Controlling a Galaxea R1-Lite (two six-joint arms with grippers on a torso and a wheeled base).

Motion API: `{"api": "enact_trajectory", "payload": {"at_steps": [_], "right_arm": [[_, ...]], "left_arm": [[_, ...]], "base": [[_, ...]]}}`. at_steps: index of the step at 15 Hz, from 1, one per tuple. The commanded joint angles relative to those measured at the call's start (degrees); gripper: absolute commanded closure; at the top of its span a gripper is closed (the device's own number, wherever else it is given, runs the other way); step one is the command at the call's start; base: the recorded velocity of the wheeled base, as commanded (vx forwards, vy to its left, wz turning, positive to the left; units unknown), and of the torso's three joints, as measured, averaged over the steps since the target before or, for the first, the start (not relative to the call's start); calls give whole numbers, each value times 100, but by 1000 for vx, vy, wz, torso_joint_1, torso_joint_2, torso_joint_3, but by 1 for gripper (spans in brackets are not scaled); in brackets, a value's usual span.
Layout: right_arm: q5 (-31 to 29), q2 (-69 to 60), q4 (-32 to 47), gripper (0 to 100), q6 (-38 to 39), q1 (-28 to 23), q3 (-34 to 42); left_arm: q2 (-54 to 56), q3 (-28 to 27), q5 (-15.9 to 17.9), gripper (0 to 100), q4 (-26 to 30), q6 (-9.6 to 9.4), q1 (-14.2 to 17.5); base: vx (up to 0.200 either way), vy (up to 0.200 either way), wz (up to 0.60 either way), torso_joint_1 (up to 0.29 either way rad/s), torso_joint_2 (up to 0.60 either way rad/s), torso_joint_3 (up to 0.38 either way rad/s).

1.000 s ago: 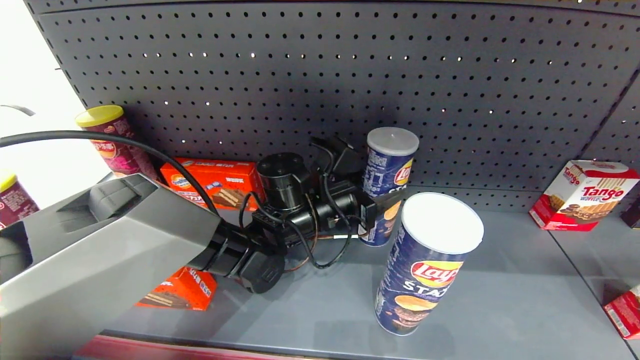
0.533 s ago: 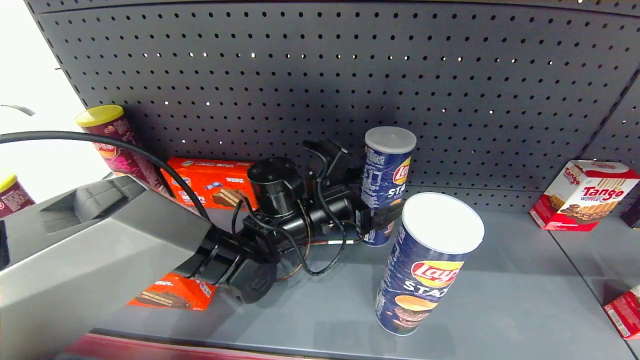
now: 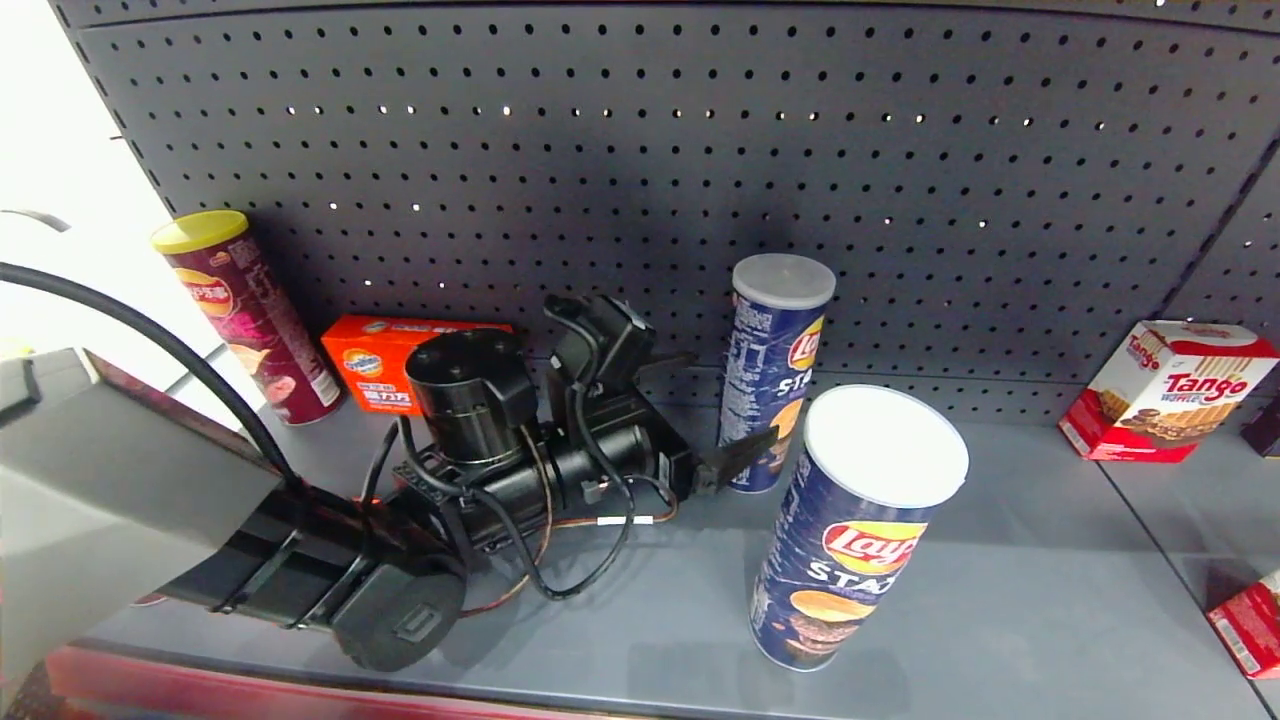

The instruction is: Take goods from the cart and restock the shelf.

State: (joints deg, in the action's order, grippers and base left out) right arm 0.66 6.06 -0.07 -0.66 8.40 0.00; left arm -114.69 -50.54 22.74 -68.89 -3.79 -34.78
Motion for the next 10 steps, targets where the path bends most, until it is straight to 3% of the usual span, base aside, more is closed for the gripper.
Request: {"api": "enact_trajectory", "payload": {"at_steps": [1,4,10], "right_arm": [[4,9,-1,0,-4,4,0],[4,9,-1,0,-4,4,0],[4,9,-1,0,-4,4,0]], "left_arm": [[149,80,-103,0,60,-113,15],[140,36,-173,0,297,-350,33],[-10,-430,-568,0,886,-350,41]], "base": [[0,0,0,0,0,0],[0,0,0,0,0,0],[0,0,0,0,0,0]]}}
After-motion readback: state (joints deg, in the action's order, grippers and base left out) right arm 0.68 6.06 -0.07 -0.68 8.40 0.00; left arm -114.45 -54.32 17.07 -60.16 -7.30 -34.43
